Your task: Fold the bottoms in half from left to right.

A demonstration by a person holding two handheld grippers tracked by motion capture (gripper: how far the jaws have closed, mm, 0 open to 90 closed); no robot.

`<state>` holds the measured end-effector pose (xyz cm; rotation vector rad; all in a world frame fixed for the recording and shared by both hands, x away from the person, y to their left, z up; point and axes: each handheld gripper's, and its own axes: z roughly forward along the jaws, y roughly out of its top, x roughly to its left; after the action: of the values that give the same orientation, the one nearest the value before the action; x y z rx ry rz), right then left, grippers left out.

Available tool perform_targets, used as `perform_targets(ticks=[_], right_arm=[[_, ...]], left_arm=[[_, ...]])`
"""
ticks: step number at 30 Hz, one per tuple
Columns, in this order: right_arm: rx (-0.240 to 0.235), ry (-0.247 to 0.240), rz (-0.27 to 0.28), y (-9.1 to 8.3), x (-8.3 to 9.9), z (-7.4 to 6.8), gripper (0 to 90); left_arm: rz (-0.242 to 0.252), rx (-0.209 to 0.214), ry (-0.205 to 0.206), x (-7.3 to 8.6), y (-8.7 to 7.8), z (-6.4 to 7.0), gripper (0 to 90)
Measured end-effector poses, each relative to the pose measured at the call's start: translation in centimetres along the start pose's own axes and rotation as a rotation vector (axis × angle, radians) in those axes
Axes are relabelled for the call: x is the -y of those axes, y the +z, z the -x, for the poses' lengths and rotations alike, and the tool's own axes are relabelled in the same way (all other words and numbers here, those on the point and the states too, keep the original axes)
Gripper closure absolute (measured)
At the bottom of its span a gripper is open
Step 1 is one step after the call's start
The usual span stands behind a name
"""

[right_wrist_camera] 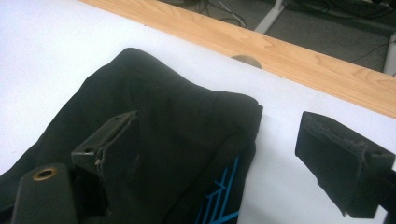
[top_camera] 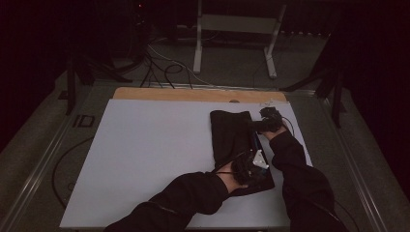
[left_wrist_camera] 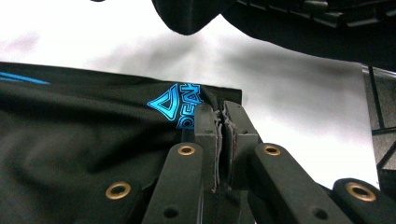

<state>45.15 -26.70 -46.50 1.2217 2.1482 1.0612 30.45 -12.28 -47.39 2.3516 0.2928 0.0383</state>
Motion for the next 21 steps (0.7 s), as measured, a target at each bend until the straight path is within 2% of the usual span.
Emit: perform_targets(ticks=[5, 14, 17, 21], right_arm=[[0.013, 0.005, 0.015, -0.5, 0.1, 0.3, 13.7], [0.01, 0.009, 0.017, -0.8, 0.4, 0.3, 13.8], [0.007, 0.01, 0.019, -0.8, 0.4, 0.3, 13.8], [0.006, 0.01, 0.018, -0.8, 0.5, 0.3, 13.7]], left_arm=[[-0.004, 0.001, -0.001, -0.5, 0.7, 0.2, 85.8], [-0.057, 0.019, 0.02, -0.4, 2.1, 0.8, 83.9], [-0.055, 0.046, 0.022, -0.3, 2.3, 0.9, 78.0], [-0.029, 0.071, 0.024, -0.4, 2.1, 1.1, 64.5]])
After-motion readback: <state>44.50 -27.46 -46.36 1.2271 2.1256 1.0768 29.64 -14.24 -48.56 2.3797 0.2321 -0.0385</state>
